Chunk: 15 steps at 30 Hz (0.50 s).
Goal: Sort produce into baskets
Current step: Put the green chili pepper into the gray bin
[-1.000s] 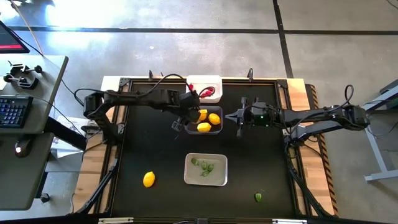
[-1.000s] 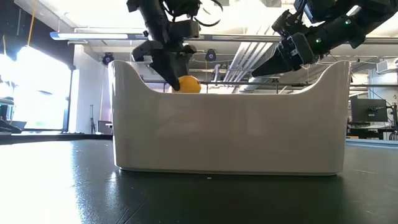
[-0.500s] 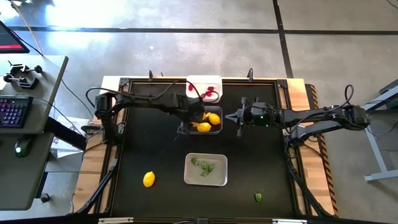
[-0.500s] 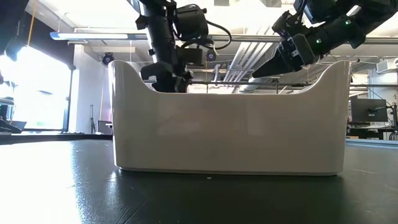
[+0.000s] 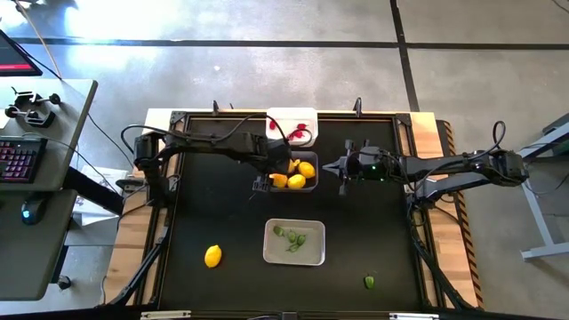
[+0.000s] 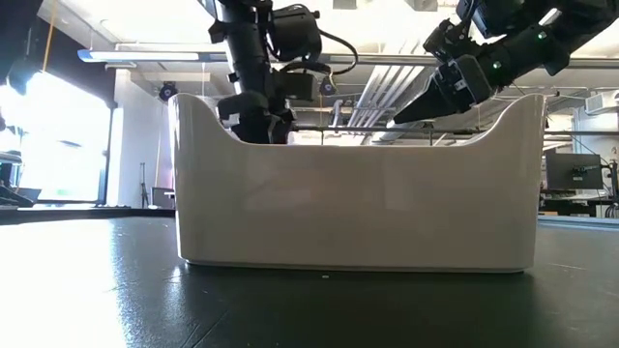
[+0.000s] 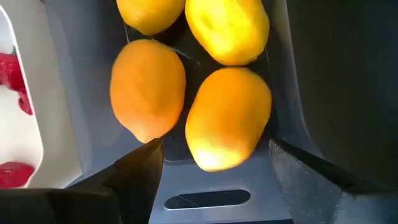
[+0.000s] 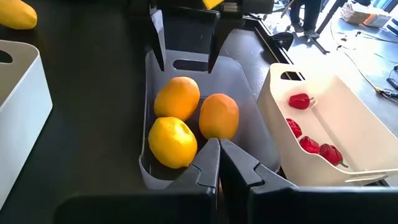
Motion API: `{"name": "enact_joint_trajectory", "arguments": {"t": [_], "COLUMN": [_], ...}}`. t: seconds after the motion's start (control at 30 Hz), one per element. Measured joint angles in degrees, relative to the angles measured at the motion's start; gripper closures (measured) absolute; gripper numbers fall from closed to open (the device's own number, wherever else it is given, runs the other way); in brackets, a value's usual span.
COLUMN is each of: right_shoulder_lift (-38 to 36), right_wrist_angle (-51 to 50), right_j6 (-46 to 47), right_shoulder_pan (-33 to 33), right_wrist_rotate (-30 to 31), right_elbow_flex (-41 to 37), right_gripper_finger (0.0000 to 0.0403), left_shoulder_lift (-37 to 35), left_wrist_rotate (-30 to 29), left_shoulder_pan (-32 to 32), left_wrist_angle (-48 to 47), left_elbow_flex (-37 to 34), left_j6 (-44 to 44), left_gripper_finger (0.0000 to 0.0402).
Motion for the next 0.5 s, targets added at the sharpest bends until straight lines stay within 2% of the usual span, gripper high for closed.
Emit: {"name": "enact_joint_trajectory", "arguments": {"t": [0.23,0.37,0.5], "right_shoulder_lift": [0.00,-0.02,-0.08], "right_wrist_angle": [-0.98,-2.70,-3.49], "right_j6": [0.00,0.00,0.00], "right_shoulder_pan": [0.00,0.00,0.00], "right_wrist_rotate": [1.07,3.19,3.19], "right_elbow_flex": [0.00,0.00,0.00], "right_gripper_finger": [0.0403,0.0403,0.0403], "left_shoulder_lift": [-2.72,-5.05,-7.91], "left_wrist_rotate": [1.17,3.88,4.22], "left_shoulder_pan": [0.00,0.24,0.20], "left_wrist_angle": [1.54,8.35,18.73], "left_elbow_flex": [-0.01,-3.16,-8.43], "left_j6": [-1.10,-1.71,-2.16], "left_gripper_finger": [0.0138,0.0177,0.0228]}}
